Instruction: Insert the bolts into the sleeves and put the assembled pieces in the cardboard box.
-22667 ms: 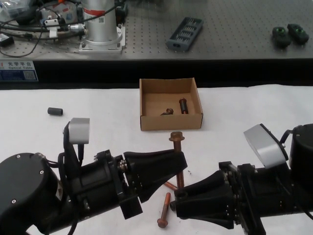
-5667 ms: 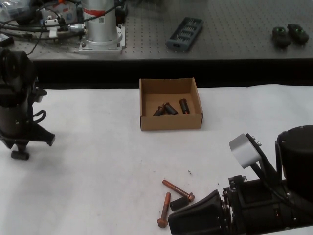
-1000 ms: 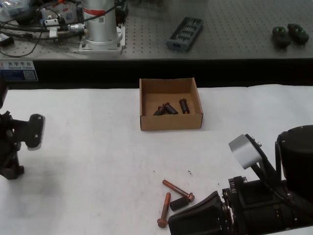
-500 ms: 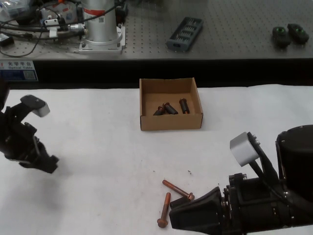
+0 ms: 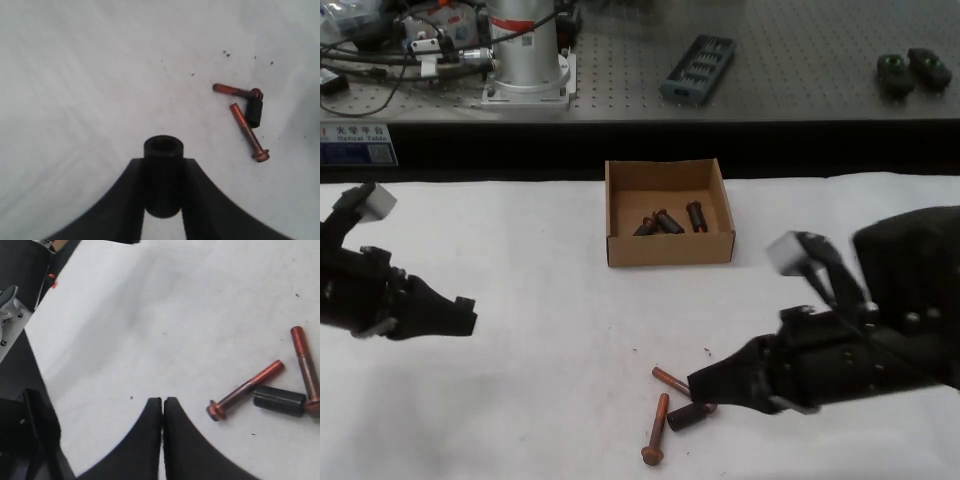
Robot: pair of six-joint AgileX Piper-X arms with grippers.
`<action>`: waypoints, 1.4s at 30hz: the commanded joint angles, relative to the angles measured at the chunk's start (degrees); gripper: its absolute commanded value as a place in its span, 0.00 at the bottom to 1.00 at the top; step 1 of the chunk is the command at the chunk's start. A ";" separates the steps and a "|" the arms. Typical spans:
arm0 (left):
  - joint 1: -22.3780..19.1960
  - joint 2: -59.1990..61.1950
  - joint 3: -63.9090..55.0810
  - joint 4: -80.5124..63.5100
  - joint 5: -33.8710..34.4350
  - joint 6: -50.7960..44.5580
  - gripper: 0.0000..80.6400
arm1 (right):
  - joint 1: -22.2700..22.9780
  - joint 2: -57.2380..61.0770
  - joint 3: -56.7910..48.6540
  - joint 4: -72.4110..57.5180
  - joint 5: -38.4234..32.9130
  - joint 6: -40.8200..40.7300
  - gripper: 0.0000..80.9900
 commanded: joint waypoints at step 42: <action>-14.31 -25.57 16.21 -34.05 -4.05 -31.03 0.10 | 2.48 22.19 -21.07 23.39 19.90 -16.67 0.27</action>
